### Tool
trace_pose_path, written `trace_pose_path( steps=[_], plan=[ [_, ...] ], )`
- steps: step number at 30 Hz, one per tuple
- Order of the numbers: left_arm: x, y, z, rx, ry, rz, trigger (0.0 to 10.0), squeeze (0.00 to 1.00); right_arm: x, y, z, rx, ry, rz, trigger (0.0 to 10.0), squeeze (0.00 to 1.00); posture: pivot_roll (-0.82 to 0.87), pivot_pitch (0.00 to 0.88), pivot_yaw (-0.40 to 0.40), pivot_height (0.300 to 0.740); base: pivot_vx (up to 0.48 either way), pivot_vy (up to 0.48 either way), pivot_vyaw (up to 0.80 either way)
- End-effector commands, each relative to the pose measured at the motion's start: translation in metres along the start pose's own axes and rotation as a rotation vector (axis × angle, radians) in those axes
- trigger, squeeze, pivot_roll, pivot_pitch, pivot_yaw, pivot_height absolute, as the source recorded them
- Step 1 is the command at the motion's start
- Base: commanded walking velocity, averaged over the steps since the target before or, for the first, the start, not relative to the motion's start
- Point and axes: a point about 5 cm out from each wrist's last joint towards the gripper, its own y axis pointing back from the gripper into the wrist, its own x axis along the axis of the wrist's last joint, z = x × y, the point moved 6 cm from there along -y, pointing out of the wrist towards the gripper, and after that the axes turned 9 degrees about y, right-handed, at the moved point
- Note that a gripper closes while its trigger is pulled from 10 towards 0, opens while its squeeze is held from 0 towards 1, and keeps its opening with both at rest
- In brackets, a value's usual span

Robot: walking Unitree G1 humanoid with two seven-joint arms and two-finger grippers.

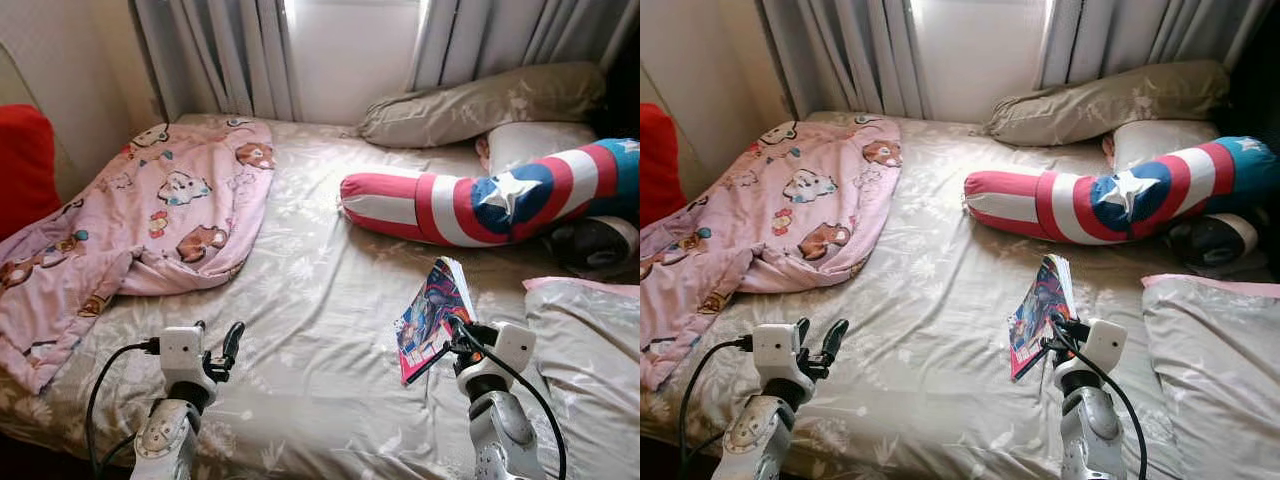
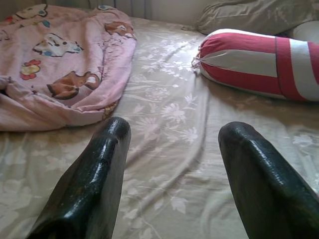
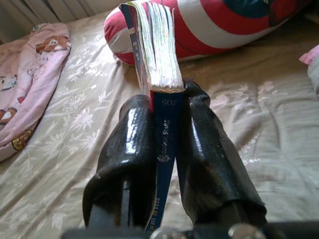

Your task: Clean up the room

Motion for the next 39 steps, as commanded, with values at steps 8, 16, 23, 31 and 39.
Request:
trace_pose_path(
  steps=[8, 16, 23, 31, 39],
  plan=[
    [0.002, 0.000, 0.000, 0.001, 0.006, -0.003, 10.0, 0.00, 0.009, -0.005, -0.012, 0.046, 0.016, 0.034, 10.0, 0.00, 0.15, 0.013, -0.004, 0.638, 0.000, 0.000, 0.00],
    [0.000, 0.002, 0.000, -0.002, 0.003, -0.012, 10.0, 0.00, 0.009, -0.003, -0.016, 0.066, 0.013, 0.049, 10.0, 0.00, 0.15, 0.001, 0.003, 0.633, 0.000, 0.000, 0.00],
    [-0.001, 0.002, 0.000, -0.005, -0.002, -0.018, 10.0, 0.00, 0.007, -0.004, -0.015, 0.056, -0.013, 0.042, 10.0, 0.00, 0.15, 0.000, 0.004, 0.633, 0.000, 0.000, 0.00],
    [0.001, 0.001, -0.002, 0.001, -0.006, -0.020, 10.0, 0.00, 0.012, -0.008, -0.014, 0.057, -0.033, 0.059, 10.0, 0.00, 0.16, 0.004, 0.006, 0.633, 0.000, 0.000, 0.00],
    [0.002, 0.000, 0.000, -0.008, -0.018, -0.021, 10.0, 0.00, 0.020, -0.013, -0.023, 0.092, -0.055, 0.086, 10.0, 0.00, 0.16, 0.012, 0.006, 0.633, 0.000, 0.000, 0.00]
  ],
)
